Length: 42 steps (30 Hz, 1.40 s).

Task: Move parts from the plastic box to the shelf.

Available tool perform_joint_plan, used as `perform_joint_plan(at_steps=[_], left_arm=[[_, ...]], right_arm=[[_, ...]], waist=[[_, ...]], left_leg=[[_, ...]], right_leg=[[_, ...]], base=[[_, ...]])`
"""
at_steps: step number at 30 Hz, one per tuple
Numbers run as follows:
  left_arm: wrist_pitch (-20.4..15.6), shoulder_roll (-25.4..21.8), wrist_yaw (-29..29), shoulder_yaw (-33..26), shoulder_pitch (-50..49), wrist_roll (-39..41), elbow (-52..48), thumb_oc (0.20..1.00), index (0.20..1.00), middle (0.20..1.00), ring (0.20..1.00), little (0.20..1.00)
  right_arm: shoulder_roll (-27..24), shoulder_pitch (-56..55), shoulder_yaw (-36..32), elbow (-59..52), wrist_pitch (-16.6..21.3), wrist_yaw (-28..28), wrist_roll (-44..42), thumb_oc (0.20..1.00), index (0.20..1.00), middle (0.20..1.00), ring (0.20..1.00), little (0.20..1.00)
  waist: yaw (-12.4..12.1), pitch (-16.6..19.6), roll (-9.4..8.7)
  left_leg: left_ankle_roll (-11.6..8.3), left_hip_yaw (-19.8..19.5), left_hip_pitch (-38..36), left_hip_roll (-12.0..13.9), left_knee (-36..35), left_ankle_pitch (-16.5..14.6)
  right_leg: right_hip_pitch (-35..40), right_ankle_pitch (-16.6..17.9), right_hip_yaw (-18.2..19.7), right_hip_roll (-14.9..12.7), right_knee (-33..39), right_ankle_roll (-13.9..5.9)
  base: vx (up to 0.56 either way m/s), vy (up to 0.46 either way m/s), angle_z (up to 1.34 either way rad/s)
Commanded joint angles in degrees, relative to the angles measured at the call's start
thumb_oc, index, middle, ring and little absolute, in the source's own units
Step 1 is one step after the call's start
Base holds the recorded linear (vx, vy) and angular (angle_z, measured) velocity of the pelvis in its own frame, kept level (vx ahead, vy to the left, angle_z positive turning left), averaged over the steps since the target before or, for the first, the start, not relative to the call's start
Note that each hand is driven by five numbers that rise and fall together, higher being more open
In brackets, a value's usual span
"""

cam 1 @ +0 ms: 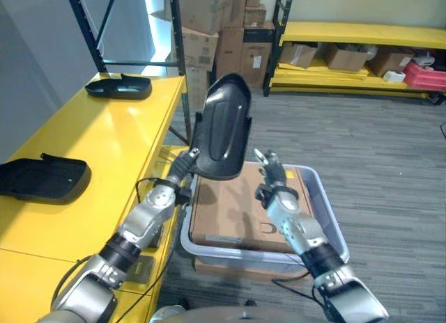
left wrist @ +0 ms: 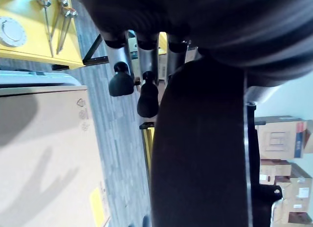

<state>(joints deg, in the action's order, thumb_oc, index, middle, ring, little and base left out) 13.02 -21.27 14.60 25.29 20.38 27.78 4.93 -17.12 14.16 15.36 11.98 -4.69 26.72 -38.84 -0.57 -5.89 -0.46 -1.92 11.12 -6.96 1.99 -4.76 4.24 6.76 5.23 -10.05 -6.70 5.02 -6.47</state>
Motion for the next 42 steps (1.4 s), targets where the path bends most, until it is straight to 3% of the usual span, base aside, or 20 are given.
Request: perform_joint_plan(at_steps=[1,7,10,13,15,16,18,20,22,24,28,31,32,38,39,42], left_arm=[[-8.49,0.91,1.09,-3.0,4.33,-2.4,-2.21,0.2,0.2,0.2,0.2,0.2],[-12.1,-2.3,1.23,-9.27,-1.78,-3.59,-4.22,0.2,0.2,0.2,0.2,0.2],[-14.11,-4.97,1.78,-14.87,-6.73,-4.16,-7.31,0.2,0.2,0.2,0.2,0.2],[-15.05,-6.43,1.62,-17.87,-9.67,-4.4,-9.28,0.2,0.2,0.2,0.2,0.2],[-15.81,-8.05,0.14,-19.42,-10.87,-4.24,-10.32,0.2,0.2,0.2,0.2,0.2],[-16.48,-8.95,-1.34,-18.68,-9.9,-3.1,-9.91,0.2,0.2,0.2,0.2,0.2],[-16.71,-9.16,-2.03,-17.87,-8.72,-2.57,-9.29,0.2,0.2,0.2,0.2,0.2],[-17.51,-8.87,-0.84,-16.05,-6.43,-2.99,-8.4,0.2,0.2,0.2,0.2,0.2],[-18.15,-8.22,-0.51,-15.57,-6.03,-3.24,-9.01,0.2,0.2,0.2,0.2,0.2],[-20.82,-7.0,-1.36,-16.61,-8.91,-2.87,-12.33,0.2,0.2,0.2,0.2,0.2],[-22.68,-6.98,-1.85,-17.86,-10.52,-3.18,-13.66,0.2,0.2,0.2,0.2,0.2],[-22.65,-7.28,-2.83,-18.95,-10.69,-4.04,-15.01,0.2,0.2,0.2,0.2,0.2],[-22.28,-7.78,-1.16,-19.61,-10.75,-4.44,-15.43,0.2,0.2,0.2,0.2,0.2],[-20.89,-8.05,-0.08,-21.64,-12.1,-4.26,-16.96,0.2,0.2,0.2,0.2,0.2],[-21.0,-7.52,-0.92,-21.21,-12.38,-4.37,-16.77,0.2,0.2,0.2,0.2,0.2],[-21.11,-7.38,-1.71,-20.5,-12.48,-4.93,-16.62,0.2,0.2,0.2,0.2,0.2]], right_arm=[[-2.74,-0.24,-2.88,-3.64,3.14,-3.15,3.16,1.0,1.0,1.0,1.0,1.0],[-5.08,-10.5,-7.86,-5.61,2.71,-6.8,7.67,1.0,1.0,1.0,1.0,1.0],[-4.06,-18.12,-11.02,-3.69,-0.77,-11.84,8.66,1.0,1.0,1.0,1.0,1.0],[-3.53,-22.81,-11.35,-1.27,-1.46,-16.23,10.96,1.0,1.0,1.0,1.0,1.0],[-2.92,-27.07,-10.89,2.75,-1.66,-18.77,12.13,1.0,1.0,1.0,1.0,1.0],[-1.68,-29.01,-10.04,7.62,-0.61,-17.99,12.59,1.0,1.0,1.0,1.0,1.0],[-1.03,-29.55,-9.27,11.09,1.15,-17.76,12.96,1.0,1.0,1.0,1.0,1.0],[-0.1,-29.47,-7.27,17.08,2.92,-17.63,13.5,1.0,1.0,1.0,1.0,1.0],[-0.25,-28.62,-5.86,20.44,5.13,-17.04,13.61,1.0,1.0,1.0,1.0,1.0],[-2.66,-25.57,-2.06,22.95,4.91,-15.98,16.73,1.0,1.0,1.0,1.0,1.0],[-3.55,-25.21,-1.04,23.5,4.69,-16.51,19.51,1.0,1.0,1.0,1.0,1.0],[-3.32,-25.74,-0.81,25.46,4.44,-16.9,22.17,1.0,1.0,1.0,1.0,1.0],[-3.22,-24.89,0.07,27.32,4.19,-17.54,25.47,1.0,1.0,1.0,1.0,1.0],[-2.89,-22.16,2.76,33.34,4.95,-18.9,31.25,1.0,1.0,1.0,1.0,1.0],[-2.36,-20.71,3.31,35.5,4.51,-17.72,31.1,1.0,1.0,1.0,1.0,1.0],[-2.26,-19.31,3.8,36.53,3.92,-17.55,31.55,1.0,1.0,1.0,1.0,1.0]], waist=[[0.02,1.78,0.46],[1.42,1.55,0.55],[2.31,0.87,0.71],[2.63,0.41,0.85],[3.31,0.25,1.37],[3.9,0.52,1.53],[4.11,0.66,1.57],[3.72,0.41,1.5],[2.52,0.07,1.31],[-1.02,-2.49,1.15],[-1.93,-3.99,1.18],[-1.17,-4.63,0.69],[-0.69,-4.28,-0.25],[-1.16,-2.62,-1.23],[-1.22,-1.5,-0.72],[-1.47,-0.79,0.08]], left_leg=[[1.12,-2.6,0.04,-0.45,1.48,-4.0],[1.73,-2.76,0.28,-1.1,0.85,-3.85],[2.61,-3.85,0.98,-1.97,0.65,-3.8],[3.29,-5.06,1.65,-2.33,0.68,-3.68],[4.02,-8.56,2.95,-2.58,0.62,-3.21],[4.32,-12.22,4.18,-2.99,0.38,-2.73],[4.35,-14.65,4.95,-3.17,0.26,-2.3],[3.61,-18.41,6.09,-2.94,-0.05,-1.26],[2.52,-20.17,7.13,-2.57,0.01,-0.37],[-1.16,-22.53,11.38,0.19,0.86,3.12],[-2.35,-18.82,15.17,0.9,0.96,5.15],[-2.66,-8.93,18.78,2.45,3.85,5.44],[-1.8,-5.22,18.78,2.33,9.59,3.3],[0.3,-0.31,14.21,0.27,15.04,-5.09],[0.15,2.57,10.67,-0.02,12.37,-5.7],[-0.14,3.24,8.19,-0.79,7.8,-4.37]], right_leg=[[-1.58,0.56,-3.26,-1.83,-0.12,-3.9],[-2.29,0.29,-2.43,-1.74,-0.96,-4.15],[-3.78,-1.09,-1.5,-1.73,-3.99,-4.29],[-5.16,-2.33,-0.1,-1.64,-6.82,-4.25],[-6.62,-4.33,4.26,-0.86,-10.7,-3.89],[-7.79,-5.3,7.73,0.2,-13.11,-3.56],[-8.27,-5.99,9.26,1.08,-14.25,-3.07],[-8.3,-7.77,9.98,3.05,-14.76,-1.65],[-7.69,-8.41,8.4,4.07,-13.85,-0.61],[-6.34,-9.13,5.49,7.15,-12.14,1.93],[-4.72,-8.79,3.79,8.59,-10.98,2.34],[-3.54,-7.82,0.48,8.56,-9.33,2.41],[-3.87,-6.67,-1.72,7.12,-7.98,2.54],[-3.63,-4.59,-7.06,3.87,-4.58,1.77],[-2.98,-3.86,-10.0,3.42,-2.88,1.3],[-2.95,-3.25,-11.31,3.4,-2.41,0.74]], base=[[0.0,0.0,0.0],[-0.02,0.012,-0.06],[-0.05,-0.008,-0.09],[-0.06,-0.038,-0.04],[-0.09,-0.117,0.17],[-0.07,-0.154,0.75],[-0.06,-0.177,1.58],[-0.13,-0.312,1.63],[-0.19,-0.324,1.72],[-0.34,-0.432,1.89],[-0.16,-0.182,0.62],[-0.19,-0.115,0.83],[-0.22,-0.017,1.37],[-0.12,0.073,0.8],[-0.06,0.178,1.25],[-0.01,0.178,1.3]])
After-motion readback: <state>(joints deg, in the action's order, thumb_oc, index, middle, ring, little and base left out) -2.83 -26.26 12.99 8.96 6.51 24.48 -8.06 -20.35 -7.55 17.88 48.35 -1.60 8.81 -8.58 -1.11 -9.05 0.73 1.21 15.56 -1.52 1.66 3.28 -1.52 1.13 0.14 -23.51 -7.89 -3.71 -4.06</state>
